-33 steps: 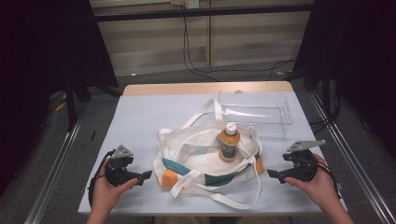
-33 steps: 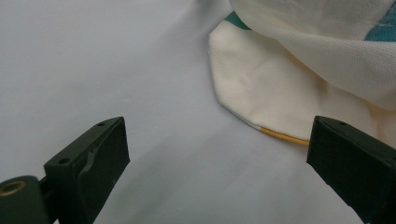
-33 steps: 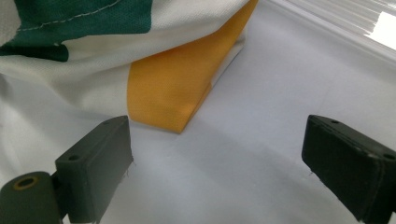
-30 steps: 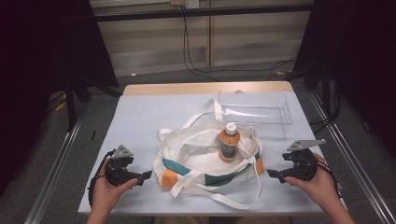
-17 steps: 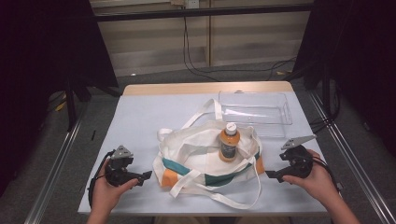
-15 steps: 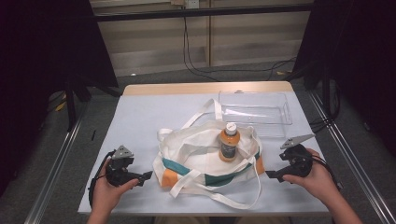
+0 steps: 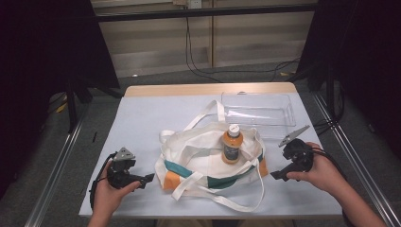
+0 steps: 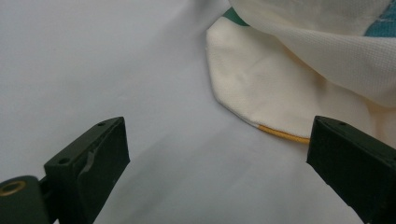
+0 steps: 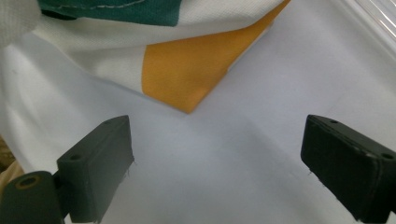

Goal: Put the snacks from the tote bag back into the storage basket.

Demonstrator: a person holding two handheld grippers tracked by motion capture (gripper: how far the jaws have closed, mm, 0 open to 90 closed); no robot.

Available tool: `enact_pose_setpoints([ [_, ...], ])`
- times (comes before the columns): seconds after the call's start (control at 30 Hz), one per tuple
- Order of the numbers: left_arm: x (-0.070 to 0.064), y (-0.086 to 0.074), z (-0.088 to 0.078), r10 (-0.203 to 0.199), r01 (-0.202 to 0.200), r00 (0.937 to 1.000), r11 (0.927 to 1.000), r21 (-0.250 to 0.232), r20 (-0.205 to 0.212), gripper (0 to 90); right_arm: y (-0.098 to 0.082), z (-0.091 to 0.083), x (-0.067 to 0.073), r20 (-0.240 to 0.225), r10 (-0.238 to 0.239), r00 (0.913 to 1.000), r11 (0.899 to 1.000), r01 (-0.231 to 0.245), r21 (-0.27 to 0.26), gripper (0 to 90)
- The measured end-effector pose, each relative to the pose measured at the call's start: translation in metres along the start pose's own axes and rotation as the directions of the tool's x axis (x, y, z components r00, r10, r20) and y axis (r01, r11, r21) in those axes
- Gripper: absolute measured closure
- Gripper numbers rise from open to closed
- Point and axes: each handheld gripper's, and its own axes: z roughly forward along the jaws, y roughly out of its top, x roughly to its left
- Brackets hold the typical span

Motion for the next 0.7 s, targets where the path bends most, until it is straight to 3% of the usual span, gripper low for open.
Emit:
enact_pose_setpoints([
  [0.03,-0.001,0.0,0.001,-0.02,0.02,0.9998,0.9997,-0.016,-0.005,5.3,0.003,-0.002,-0.001,-0.009,-0.009,0.9999,1.0,0.009,0.007,9.2],
  [0.23,0.0,-0.001,0.001,-0.021,0.021,0.9998,0.9995,-0.024,-0.006,5.3,0.012,-0.006,-0.001,-0.001,-0.026,0.9997,0.998,0.026,0.059,9.2],
  [0.33,0.001,0.0,0.001,0.004,-0.004,1.0,1.0,-0.006,-0.005,5.3,0.018,-0.009,-0.001,0.005,-0.052,0.9986,0.995,0.052,0.081,9.2],
  [0.37,0.0,0.0,0.001,-0.008,0.008,1.0,0.9999,-0.008,-0.001,5.3,0.021,-0.011,-0.001,0.002,-0.056,0.9984,0.995,0.056,0.084,9.2],
  [0.47,0.001,0.0,0.0,0.006,-0.006,1.0,0.9999,0.012,-0.002,5.3,0.027,-0.015,0.0,-0.018,-0.062,0.9979,0.993,0.063,0.096,9.6],
  [0.7,0.0,0.0,0.0,0.002,-0.002,1.0,1.0,0.007,0.0,5.3,0.043,-0.027,0.001,-0.006,-0.078,0.9969,0.989,0.078,0.127,9.6],
])
